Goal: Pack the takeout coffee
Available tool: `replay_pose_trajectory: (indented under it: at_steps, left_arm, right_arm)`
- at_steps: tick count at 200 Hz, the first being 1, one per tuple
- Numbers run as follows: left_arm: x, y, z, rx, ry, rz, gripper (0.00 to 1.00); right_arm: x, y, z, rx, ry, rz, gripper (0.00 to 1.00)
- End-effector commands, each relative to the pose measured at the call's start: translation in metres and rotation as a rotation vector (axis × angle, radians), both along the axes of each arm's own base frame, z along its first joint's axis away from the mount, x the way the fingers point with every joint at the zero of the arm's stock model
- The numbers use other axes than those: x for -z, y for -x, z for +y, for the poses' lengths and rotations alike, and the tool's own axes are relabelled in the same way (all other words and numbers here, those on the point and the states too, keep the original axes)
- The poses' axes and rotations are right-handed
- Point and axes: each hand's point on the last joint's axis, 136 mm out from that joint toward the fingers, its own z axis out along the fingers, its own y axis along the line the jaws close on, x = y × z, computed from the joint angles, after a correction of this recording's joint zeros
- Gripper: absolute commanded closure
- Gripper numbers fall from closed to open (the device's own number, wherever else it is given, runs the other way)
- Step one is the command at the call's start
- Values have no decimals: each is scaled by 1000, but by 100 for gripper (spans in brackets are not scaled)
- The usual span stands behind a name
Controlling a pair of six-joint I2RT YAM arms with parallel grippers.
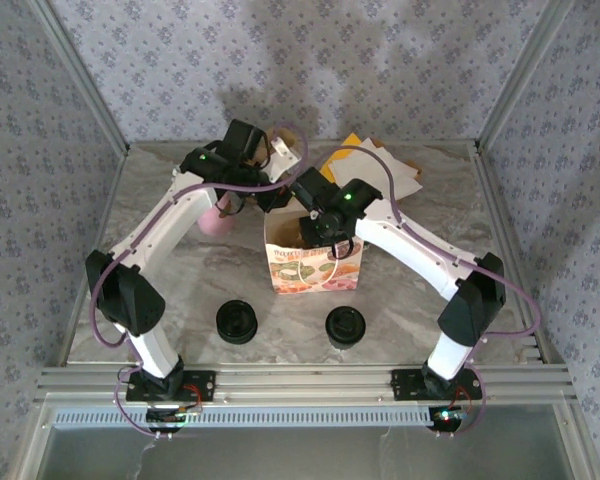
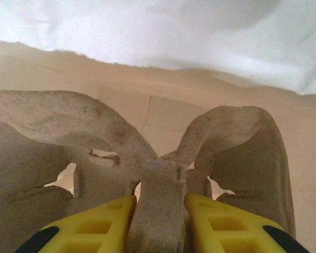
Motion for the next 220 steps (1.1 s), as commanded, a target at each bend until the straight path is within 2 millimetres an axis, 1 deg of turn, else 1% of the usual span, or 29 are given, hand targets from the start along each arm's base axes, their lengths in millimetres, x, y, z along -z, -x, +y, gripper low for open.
replay_pose_trajectory:
  at_steps: [1, 50, 78, 125, 180, 220]
  left_arm:
    - [-5, 5, 1, -34, 14, -19, 100]
    - [1, 8, 7, -61, 6, -11, 100]
    - [-2, 8, 7, -73, 15, -8, 100]
    - [-9, 11, 4, -80, 42, -9, 100]
    - [-9, 19, 2, -74, 48, 8, 100]
    - [-9, 21, 4, -85, 56, -1, 100]
  right_arm:
    - [-8, 6, -2, -7, -21, -7, 71]
    - [-10, 12, 5, -49, -50, 7, 71]
    - [-8, 18, 7, -67, -61, 35, 71]
    - [6, 23, 7, -73, -43, 85, 71]
    - [25, 19, 10, -68, -26, 123, 71]
    - [41, 16, 5, -53, -17, 153, 71]
